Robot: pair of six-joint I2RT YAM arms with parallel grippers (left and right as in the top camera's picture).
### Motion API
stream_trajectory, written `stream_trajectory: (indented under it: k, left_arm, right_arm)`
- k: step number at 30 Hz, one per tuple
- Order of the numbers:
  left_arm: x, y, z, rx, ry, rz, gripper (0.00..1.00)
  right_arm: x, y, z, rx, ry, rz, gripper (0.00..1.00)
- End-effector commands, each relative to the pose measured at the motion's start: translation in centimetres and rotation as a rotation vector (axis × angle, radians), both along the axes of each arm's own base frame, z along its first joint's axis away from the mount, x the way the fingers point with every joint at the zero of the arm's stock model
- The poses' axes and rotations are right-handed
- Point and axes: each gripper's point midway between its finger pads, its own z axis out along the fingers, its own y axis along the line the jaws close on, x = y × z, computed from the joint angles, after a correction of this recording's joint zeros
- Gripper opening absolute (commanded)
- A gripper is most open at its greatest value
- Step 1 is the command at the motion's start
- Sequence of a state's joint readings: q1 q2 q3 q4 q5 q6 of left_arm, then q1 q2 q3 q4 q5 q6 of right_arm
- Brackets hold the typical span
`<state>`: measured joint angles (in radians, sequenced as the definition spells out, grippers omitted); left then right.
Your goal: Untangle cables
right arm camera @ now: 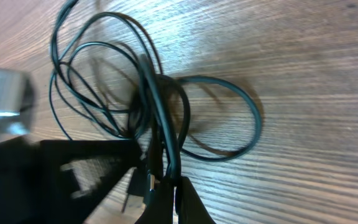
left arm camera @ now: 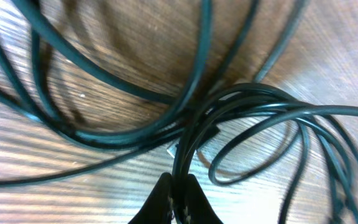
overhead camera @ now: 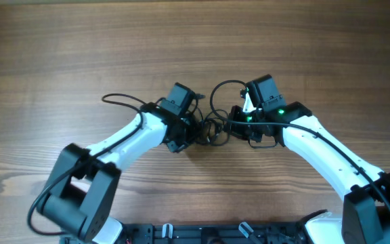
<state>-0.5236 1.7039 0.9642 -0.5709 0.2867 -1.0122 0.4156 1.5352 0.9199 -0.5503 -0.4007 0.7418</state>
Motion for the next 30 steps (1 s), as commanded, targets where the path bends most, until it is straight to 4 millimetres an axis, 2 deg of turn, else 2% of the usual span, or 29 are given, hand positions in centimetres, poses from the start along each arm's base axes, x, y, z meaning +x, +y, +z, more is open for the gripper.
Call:
stream_trajectory:
  k: [1,3,5,6,7,10,15,18,23,30]
  left_arm:
    - [1.4,2.0,3.4,0.008,-0.151,-0.082,0.04]
    - [2.3,3.0,5.7,-0.007,-0.23,-0.09,0.04]
    - [2.8,3.9,7.2,-0.017,-0.274,-0.068,0.04]
    - [3.1,5.0,8.5,-0.022,-0.302,-0.034,0.04]
    - [3.2,5.6,9.0,-0.024,-0.314,-0.016,0.04]
    - [3.2,6.9,10.2,-0.042,-0.327,0.024,0.04]
    - [3.0,5.2,11.4,-0.181,-0.319,-0.005,0.04]
    - [3.3,3.6,12.8,-0.285,-0.348,-0.046,0.04]
    - [3.5,1.1,15.6,-0.456,-0.411,-0.13,0.04]
    - [3.4,-0.4,17.7,-0.57,-0.457,-0.199,0.04]
  right_arm:
    - [1.3,-3.9,-1.7,-0.188,0.004,-0.19,0.05]
    - [1.6,-4.9,-1.9,-0.233,-0.005,-0.235,0.07]
    - [2.0,-5.1,-1.8,-0.243,-0.025,-0.241,0.22]
    - [2.3,-5.0,-1.7,-0.237,-0.037,-0.241,0.43]
    - [2.5,-5.0,-1.6,-0.234,-0.042,-0.243,0.58]
    - [3.1,-4.5,-1.3,-0.204,-0.076,-0.207,0.73]
    - [3.0,1.5,1.8,0.086,-0.192,0.116,0.73]
    - [2.1,3.8,3.7,0.237,-0.21,0.218,0.74]
    - [1.1,5.1,4.9,0.334,-0.192,0.271,0.75]
    - [1.2,5.4,5.4,0.359,-0.207,0.283,0.76]
